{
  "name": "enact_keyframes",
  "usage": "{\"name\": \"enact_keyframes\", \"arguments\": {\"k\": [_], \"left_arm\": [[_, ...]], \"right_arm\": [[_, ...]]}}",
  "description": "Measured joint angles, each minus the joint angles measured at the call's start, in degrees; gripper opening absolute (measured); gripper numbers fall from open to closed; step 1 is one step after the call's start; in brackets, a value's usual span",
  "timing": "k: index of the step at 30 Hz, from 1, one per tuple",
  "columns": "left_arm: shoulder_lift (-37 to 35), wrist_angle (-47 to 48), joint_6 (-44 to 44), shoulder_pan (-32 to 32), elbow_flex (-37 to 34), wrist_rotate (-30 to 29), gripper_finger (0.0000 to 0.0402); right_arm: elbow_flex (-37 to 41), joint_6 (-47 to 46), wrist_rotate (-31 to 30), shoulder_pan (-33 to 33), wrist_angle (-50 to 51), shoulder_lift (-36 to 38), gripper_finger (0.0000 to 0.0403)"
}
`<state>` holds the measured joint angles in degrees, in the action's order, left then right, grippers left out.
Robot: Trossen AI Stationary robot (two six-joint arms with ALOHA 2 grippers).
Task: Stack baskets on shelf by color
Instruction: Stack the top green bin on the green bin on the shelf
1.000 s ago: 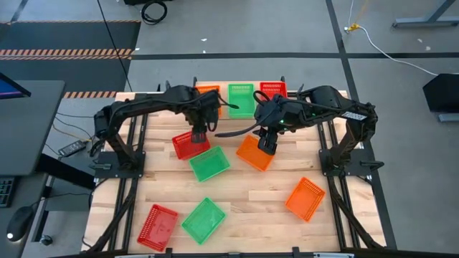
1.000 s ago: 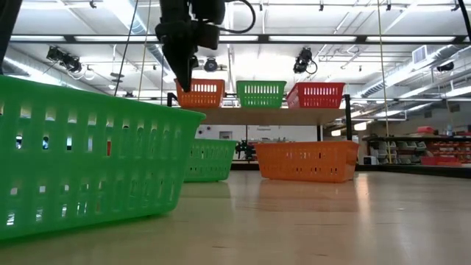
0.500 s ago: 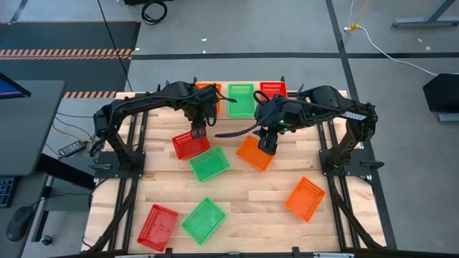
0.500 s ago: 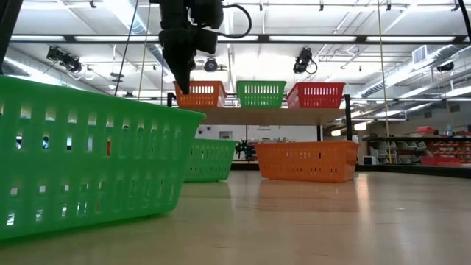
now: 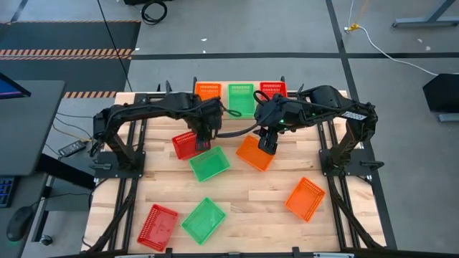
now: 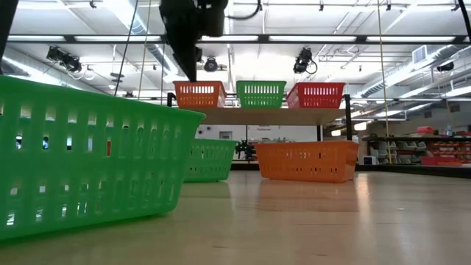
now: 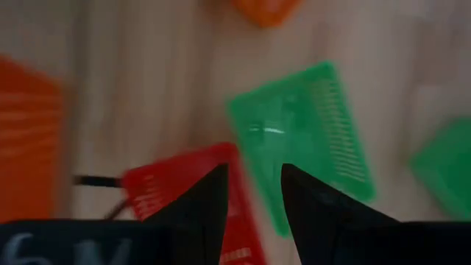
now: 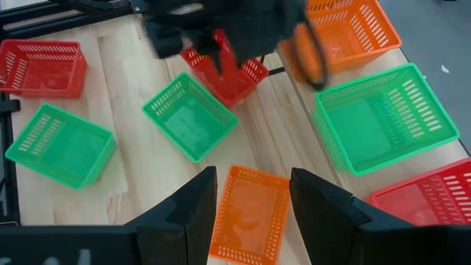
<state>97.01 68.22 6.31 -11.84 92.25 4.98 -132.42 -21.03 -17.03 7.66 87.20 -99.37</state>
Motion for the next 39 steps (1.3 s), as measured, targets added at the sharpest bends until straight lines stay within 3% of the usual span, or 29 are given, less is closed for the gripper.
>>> {"name": "enact_keyframes", "arguments": {"k": [9, 16, 20, 27, 35, 39], "left_arm": [[-3.0, 7.1, 5.1, 11.4, 0.0, 0.4, 0.0133], [-6.7, 6.8, 4.4, 15.2, 0.0, -0.3, 0.0133], [-13.3, 5.1, -1.2, 15.3, 0.0, -0.8, 0.0133], [-23.1, 3.5, -11.4, 17.5, -0.5, -8.1, 0.0133], [-32.6, -5.4, -27.0, 28.0, -15.9, -11.9, 0.0133], [-36.2, -8.0, -33.5, 34.7, -20.1, -15.2, 0.0133]], "right_arm": [[0.0, -0.1, 0.4, 0.6, 0.1, 0.0, 0.0177], [0.0, -0.7, 0.9, 0.6, 1.0, 0.0, 0.0177], [0.0, -1.4, 2.1, 0.8, 2.3, 0.0, 0.0177], [5.5, -1.5, 5.1, 2.2, -1.5, 0.1, 0.0177], [19.2, -6.2, 13.8, 4.7, -12.2, 0.1, 0.0177], [23.5, -10.1, 15.7, 6.2, -16.0, 0.3, 0.0177]]}}
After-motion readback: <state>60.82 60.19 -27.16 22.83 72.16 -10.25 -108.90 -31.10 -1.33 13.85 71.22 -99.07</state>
